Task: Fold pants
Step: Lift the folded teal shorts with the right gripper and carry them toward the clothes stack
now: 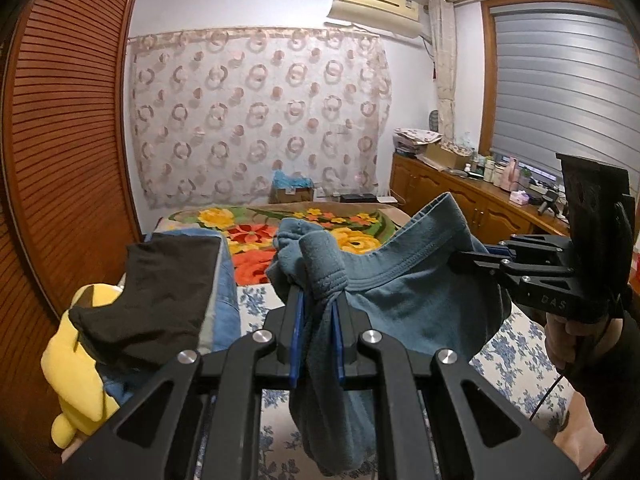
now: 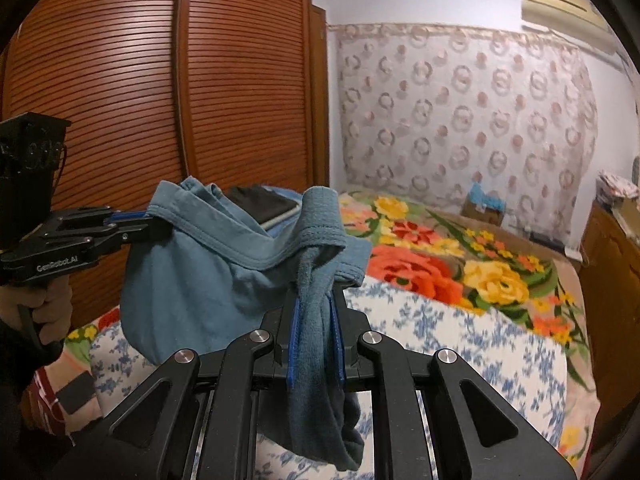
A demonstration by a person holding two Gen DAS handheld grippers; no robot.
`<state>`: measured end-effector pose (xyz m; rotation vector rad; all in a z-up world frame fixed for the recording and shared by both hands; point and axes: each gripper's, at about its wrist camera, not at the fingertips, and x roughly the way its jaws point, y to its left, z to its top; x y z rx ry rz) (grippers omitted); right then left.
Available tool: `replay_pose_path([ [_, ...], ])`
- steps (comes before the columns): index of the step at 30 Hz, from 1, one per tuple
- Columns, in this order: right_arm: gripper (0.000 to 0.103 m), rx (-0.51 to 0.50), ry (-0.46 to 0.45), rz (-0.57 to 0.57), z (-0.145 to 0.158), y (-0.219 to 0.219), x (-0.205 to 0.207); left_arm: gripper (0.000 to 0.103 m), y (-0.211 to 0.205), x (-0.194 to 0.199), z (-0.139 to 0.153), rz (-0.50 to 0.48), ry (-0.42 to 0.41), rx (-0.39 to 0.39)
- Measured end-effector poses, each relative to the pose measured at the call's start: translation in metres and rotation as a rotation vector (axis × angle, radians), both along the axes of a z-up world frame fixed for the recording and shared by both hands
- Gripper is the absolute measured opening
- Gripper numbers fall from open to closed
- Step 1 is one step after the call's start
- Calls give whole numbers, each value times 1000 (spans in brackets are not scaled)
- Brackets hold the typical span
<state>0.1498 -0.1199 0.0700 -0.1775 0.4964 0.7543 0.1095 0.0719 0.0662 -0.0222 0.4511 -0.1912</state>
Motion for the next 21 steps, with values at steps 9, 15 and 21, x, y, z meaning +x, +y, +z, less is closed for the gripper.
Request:
replay_pose_path([
  [9,10,-16,-34,48,14,22,34,10,15,18,3,43,1,-1],
  [15,7,-21,-52,79,23,43,59,10,33,34,6,65,-11,-3],
  [21,4,-57,-73,138,22,75,67,8,42,40,10,63,-19,1],
])
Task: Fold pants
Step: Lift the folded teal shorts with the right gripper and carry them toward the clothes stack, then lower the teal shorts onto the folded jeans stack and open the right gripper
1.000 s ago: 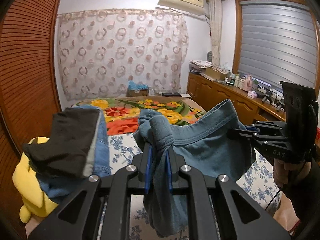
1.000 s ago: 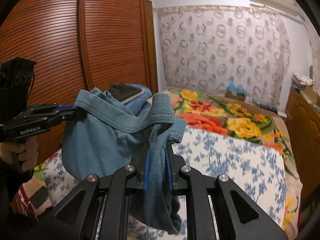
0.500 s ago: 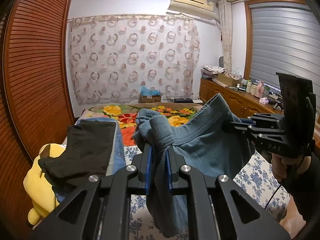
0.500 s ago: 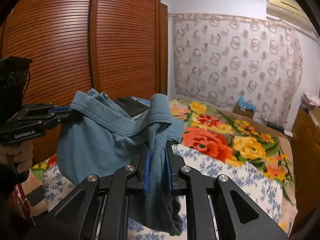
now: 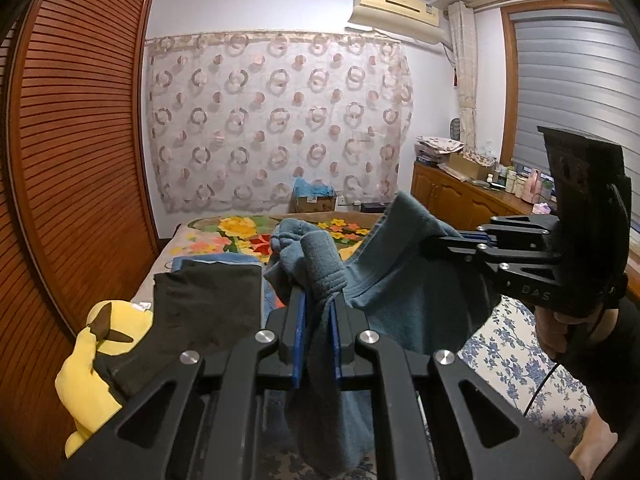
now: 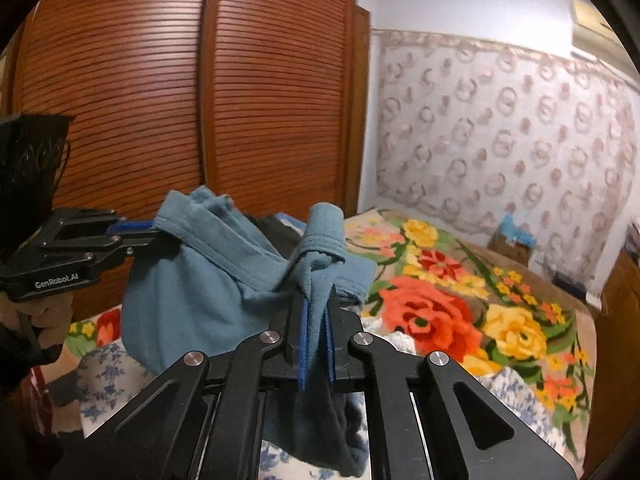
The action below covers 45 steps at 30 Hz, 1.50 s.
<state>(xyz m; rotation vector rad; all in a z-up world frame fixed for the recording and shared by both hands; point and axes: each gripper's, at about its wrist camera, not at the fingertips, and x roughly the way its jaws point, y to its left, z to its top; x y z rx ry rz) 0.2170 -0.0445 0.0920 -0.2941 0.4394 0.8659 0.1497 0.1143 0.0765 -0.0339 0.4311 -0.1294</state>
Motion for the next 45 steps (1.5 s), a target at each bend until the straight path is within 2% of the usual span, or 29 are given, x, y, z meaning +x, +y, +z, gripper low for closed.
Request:
replay_pose_path([
  [5,4,11,2,-1,7,23,20,8,26,-2,12,55,-30,-10],
  [10,4,2,-44,29,14,51,38,8,46,-4,14,98,-61,-13],
  [21,4,-25,-86,100,15,104,71,8,78,-2,0,183,-73,-32],
  [31,4,-44,-63,190,-4,168,90,9,100,-11,-30,280,-42,-81],
  [37,5,-64,-20,212,-21,194,95,9,107,-17,-47,322,-27,-119],
  [42,5,-80,-6,211,-30,207,98,12,108,-21,-53,360,-21,-112],
  [45,15,-88,16,193,-33,209,102,14,108,-19,-59,376,-3,-99],
])
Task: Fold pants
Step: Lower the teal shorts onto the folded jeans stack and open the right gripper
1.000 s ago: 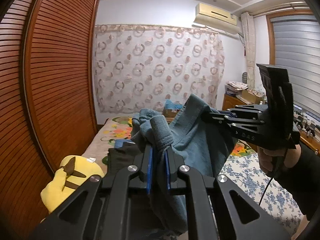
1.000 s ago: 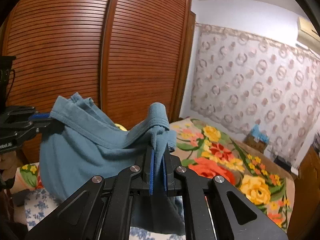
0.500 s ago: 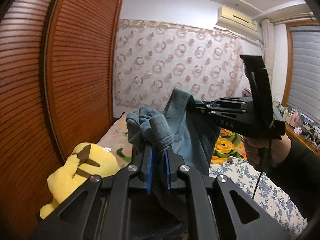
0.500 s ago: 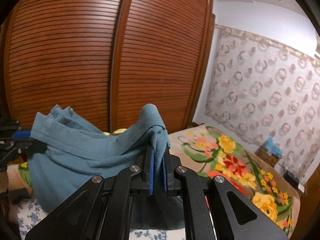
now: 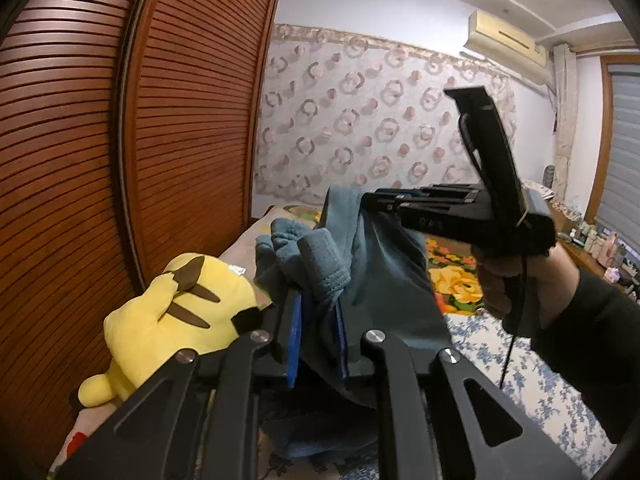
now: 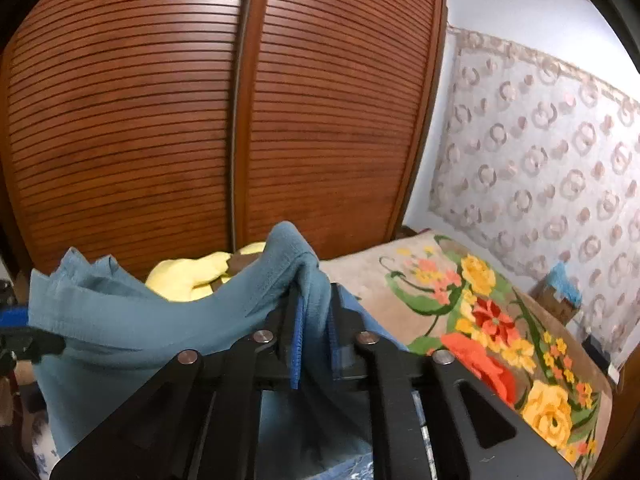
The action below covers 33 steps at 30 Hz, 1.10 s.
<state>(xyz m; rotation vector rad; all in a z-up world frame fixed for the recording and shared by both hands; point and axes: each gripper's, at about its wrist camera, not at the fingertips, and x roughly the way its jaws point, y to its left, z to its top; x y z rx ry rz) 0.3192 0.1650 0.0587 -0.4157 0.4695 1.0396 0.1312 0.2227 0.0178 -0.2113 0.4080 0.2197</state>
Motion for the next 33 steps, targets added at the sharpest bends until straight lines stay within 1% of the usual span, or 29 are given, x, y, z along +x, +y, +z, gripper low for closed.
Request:
replay_pose_path([
  [3,20,0,13,-15,-2,-4,4,16,1,3,-7,21,27,-6],
  [4,25,2,19,-17,-3,-8,5,16,0,3,-9,24,33,-2],
  [5,27,4,31,-19,-4,-12,6,17,0,3,-10,28,37,2],
  [9,27,-11,73,-16,-10,-24,9,23,3,4,-15,31,59,-1],
  [11,27,-19,89,-21,-17,-31,9,29,3,5,-18,31,73,-7],
  [12,27,-22,102,-25,-21,-33,11,30,4,5,-19,30,79,-8],
  [16,27,-74,122,-84,-43,-33,22,39,2,6,-21,20,110,-7],
  [18,27,-79,138,-105,-50,-34,28,42,1,5,-20,8,121,-7],
  [20,27,-77,150,-117,-53,-36,30,54,0,3,-17,-1,121,-4],
  [21,28,-77,145,-123,-53,-37,31,57,-1,1,-15,-6,116,-4],
  [23,30,-68,145,-132,-53,-40,29,57,-1,-1,-13,-15,116,-2],
  [31,32,-6,157,-153,-42,-54,9,59,-4,-13,-7,-19,133,19],
  [33,38,14,139,-155,-38,-57,-1,59,-5,-15,-6,-17,133,16],
])
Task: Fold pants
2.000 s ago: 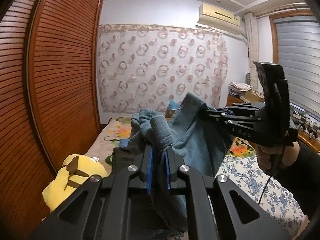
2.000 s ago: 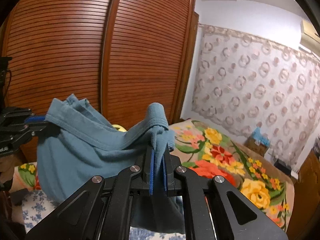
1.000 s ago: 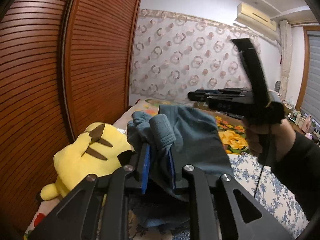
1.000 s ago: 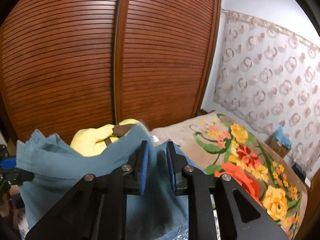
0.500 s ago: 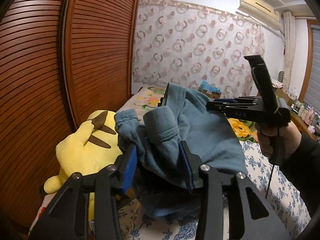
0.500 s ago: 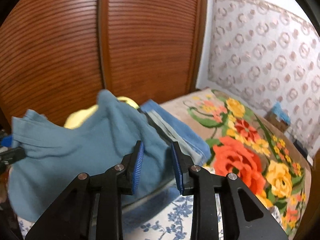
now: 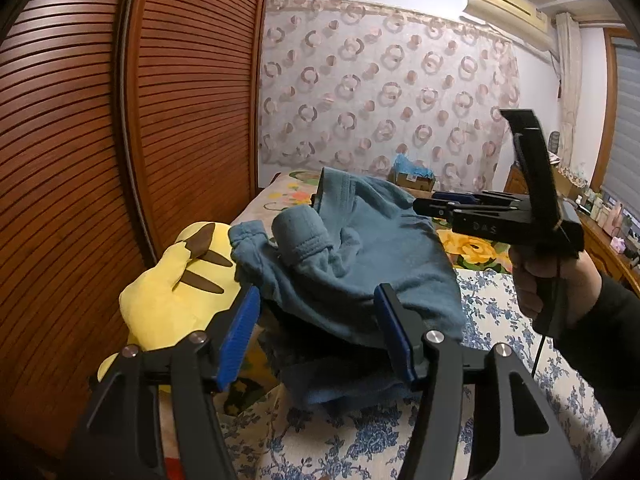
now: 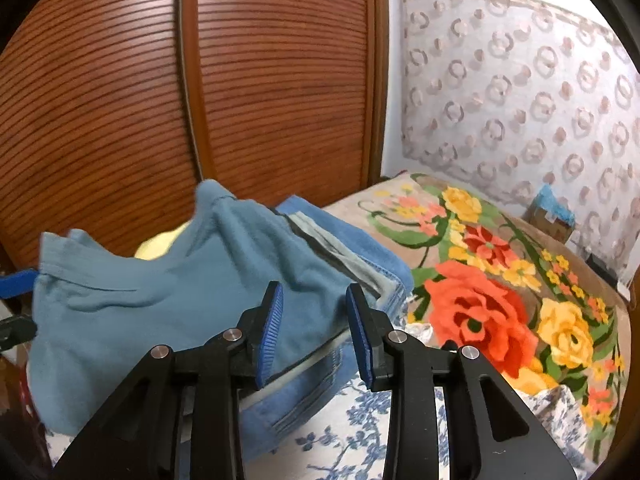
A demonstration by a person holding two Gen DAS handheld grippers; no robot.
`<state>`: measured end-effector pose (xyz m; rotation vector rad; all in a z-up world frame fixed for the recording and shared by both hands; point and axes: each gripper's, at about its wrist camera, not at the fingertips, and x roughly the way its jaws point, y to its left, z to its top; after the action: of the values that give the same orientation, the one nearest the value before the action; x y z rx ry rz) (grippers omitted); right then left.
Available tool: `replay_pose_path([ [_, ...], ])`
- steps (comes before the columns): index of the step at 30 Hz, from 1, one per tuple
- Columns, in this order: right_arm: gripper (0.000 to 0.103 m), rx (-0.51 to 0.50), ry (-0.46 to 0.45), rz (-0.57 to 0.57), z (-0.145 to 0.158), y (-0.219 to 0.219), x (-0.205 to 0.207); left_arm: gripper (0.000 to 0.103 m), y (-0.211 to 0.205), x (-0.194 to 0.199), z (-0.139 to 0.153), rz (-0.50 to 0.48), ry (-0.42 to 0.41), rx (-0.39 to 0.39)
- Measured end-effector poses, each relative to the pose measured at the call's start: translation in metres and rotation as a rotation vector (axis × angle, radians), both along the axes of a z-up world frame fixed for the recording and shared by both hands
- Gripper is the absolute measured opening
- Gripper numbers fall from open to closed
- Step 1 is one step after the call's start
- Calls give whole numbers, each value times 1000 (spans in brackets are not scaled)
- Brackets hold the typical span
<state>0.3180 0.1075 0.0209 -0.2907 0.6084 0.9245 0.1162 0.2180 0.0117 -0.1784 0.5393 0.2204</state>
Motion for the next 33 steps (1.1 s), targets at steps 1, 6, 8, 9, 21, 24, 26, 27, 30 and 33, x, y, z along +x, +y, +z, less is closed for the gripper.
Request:
replay_pose_path([
  [1,44,8,0,3,2,0,-4,59,0,0,0,-2,2,2],
  [6,53,17,16,25,2,0,-25,60,1,-9,0,3,8,3],
  [8,55,24,22,27,2,0,-33,61,-1,-12,0,5,10,11],
  [9,56,30,29,30,2,-1,-37,61,-1,-14,0,5,11,11],
  [21,62,51,39,32,1,-11,-79,62,-11,-38,-5,6,13,25],
  [24,63,60,32,17,3,-22,-91,62,-13,-45,-2,-8,-10,19],
  [26,66,65,25,6,5,-29,-98,62,-13,-48,-1,-4,-10,11],
  [27,68,68,24,3,7,-34,-102,62,-13,-49,-1,-2,-8,11],
  [30,72,65,12,-8,10,-42,-113,62,-16,-54,0,2,-15,22],
  [33,74,69,1,-23,15,-52,-125,62,-21,-59,2,3,-15,43],
])
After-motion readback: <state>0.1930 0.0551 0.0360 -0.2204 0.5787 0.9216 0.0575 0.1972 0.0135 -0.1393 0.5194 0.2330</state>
